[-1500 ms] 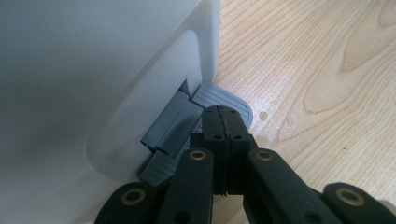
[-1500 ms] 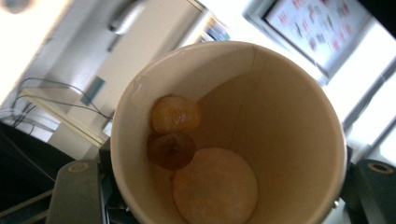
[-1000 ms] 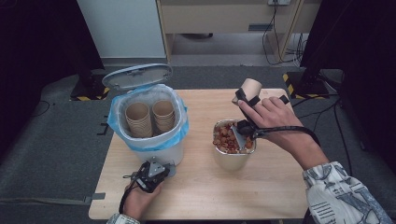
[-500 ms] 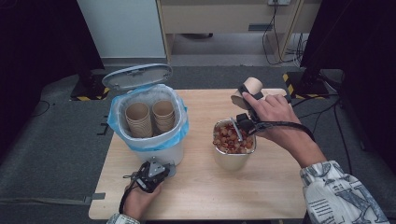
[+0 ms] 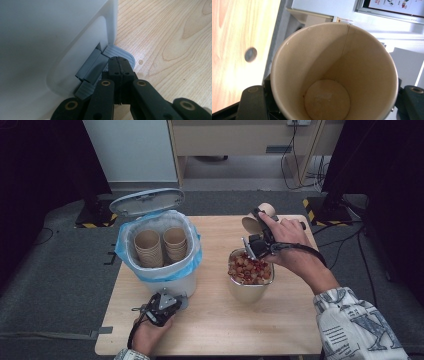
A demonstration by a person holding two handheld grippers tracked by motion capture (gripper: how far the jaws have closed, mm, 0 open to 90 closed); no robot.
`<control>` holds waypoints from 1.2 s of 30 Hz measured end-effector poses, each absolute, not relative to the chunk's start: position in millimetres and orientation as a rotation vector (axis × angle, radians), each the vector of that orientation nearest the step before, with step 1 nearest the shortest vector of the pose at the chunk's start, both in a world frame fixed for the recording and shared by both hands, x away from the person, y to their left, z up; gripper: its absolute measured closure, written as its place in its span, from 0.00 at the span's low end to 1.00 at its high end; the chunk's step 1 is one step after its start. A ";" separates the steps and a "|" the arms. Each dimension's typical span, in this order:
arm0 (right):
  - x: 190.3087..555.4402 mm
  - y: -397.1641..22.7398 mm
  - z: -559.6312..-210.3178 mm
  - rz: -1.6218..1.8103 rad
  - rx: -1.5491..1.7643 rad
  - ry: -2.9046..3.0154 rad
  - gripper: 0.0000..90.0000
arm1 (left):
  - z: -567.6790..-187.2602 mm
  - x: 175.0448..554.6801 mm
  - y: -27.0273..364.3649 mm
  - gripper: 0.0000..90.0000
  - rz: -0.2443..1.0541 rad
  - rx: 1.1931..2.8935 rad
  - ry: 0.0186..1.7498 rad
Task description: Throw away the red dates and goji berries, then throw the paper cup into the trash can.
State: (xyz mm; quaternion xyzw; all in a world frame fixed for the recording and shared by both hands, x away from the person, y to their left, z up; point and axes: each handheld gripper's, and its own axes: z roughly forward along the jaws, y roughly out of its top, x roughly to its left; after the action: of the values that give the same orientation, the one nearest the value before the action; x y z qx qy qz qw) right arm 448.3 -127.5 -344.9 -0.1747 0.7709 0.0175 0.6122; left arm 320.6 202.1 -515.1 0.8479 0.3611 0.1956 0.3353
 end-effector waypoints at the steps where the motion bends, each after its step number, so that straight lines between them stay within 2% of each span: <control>1: 449.5 -126.5 -345.0 0.058 -0.398 1.784 0.31 | -515.2 320.7 202.2 1.00 0.509 2.212 0.942; 21: 457.6 -115.5 -331.9 0.398 -0.188 1.899 0.31 | -515.3 320.7 202.3 1.00 0.506 2.209 0.942; 36: 468.8 -123.6 -320.8 0.702 0.044 2.006 0.31 | -515.4 320.8 202.7 1.00 0.503 2.207 0.942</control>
State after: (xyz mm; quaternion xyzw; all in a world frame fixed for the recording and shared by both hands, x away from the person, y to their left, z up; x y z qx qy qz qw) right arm 468.8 -123.6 -320.8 0.0179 0.8245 0.2884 0.4866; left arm 320.8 202.7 -515.4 0.8472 0.3615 0.1931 0.3380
